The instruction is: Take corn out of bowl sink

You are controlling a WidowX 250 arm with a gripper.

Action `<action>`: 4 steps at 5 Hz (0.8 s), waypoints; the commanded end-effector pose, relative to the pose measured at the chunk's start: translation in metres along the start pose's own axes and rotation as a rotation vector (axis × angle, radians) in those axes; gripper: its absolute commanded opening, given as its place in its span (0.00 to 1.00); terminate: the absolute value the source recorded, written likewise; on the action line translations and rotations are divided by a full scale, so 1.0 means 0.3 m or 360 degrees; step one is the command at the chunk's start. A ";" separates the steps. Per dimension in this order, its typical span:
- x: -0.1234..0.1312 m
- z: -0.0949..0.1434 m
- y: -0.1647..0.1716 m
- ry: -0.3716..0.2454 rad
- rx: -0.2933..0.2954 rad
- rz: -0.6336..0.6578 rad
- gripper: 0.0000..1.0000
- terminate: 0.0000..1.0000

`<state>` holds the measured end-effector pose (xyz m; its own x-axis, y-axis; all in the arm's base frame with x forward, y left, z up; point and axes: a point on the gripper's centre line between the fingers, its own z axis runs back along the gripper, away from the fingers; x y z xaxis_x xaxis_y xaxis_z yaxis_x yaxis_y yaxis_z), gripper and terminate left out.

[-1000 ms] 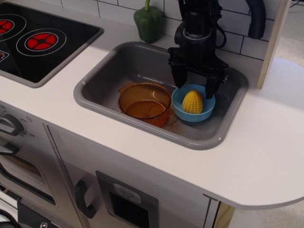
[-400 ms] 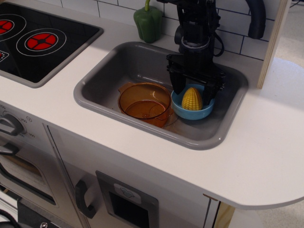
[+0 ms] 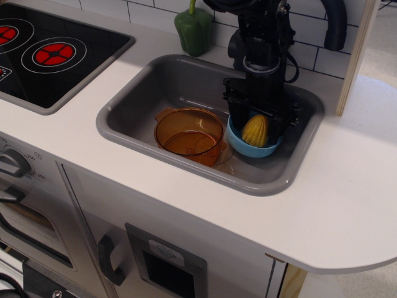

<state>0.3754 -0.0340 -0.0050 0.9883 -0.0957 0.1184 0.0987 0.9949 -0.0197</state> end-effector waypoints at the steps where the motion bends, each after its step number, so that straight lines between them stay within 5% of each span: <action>1: 0.023 0.038 -0.016 -0.0061 0.0010 -0.0008 0.00 0.00; 3: 0.066 0.115 -0.005 -0.0205 -0.0009 0.0143 0.00 0.00; 4: 0.095 0.206 -0.025 -0.0287 -0.0092 0.0217 0.00 0.00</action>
<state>0.3815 -0.0423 0.0287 0.9796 0.0519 0.1941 -0.0331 0.9945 -0.0989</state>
